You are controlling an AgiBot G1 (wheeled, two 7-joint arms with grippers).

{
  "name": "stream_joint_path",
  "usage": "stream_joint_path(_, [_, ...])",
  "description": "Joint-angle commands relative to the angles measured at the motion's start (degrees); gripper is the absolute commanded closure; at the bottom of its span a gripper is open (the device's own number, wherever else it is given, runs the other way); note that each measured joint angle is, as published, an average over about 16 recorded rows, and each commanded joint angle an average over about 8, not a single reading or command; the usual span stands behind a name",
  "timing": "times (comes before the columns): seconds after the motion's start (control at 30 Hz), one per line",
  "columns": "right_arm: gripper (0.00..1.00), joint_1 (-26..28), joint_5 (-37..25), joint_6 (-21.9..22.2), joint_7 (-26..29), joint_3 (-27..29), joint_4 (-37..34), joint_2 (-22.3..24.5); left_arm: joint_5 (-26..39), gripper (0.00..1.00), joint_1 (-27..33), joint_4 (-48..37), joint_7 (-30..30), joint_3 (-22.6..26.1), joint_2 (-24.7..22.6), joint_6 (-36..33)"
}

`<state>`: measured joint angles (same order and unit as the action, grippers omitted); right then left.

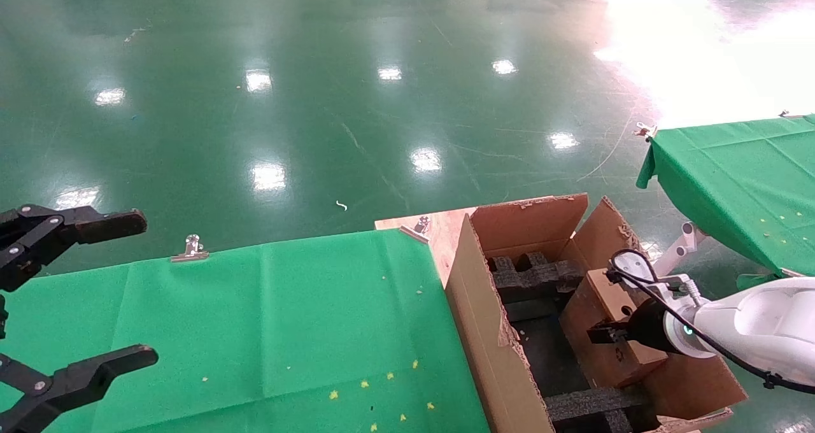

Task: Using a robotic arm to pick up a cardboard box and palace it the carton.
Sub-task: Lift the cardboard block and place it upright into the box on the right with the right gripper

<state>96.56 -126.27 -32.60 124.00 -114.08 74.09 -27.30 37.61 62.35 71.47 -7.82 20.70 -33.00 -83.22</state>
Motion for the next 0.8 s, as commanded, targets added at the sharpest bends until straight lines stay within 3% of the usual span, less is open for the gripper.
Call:
stream_joint_path(0.03, [1.00,-0.46,-0.39,0.18,0.44,-0.02,-0.60,-0.49,0.00,0.00,0.00,0.00,0.00,0.00,0.00,0.00])
stream_joint_path(0.5, [1.00,-2.93,1.19,2.22,0.14,-0.57,-4.62,-3.35,0.00,0.00,0.00,0.00,0.00,0.00,0.00,0.00])
stream_joint_path(0.57, [0.95,-3.04,1.45,2.43,-0.03,-0.61,-4.89,-3.51,0.00,0.00,0.00,0.00,0.00,0.00,0.00,0.00])
stream_joint_path(0.6, [0.87,-3.12,1.56,2.56,-0.12,-0.62,-5.04,-3.59,0.00,0.00,0.00,0.00,0.00,0.00,0.00,0.00])
stream_joint_path(0.8, [0.13,-3.49,2.16,3.16,-0.39,-0.66,-5.52,-3.89,-0.01,0.00,-0.01,-0.01,0.00,0.00,0.00,0.01])
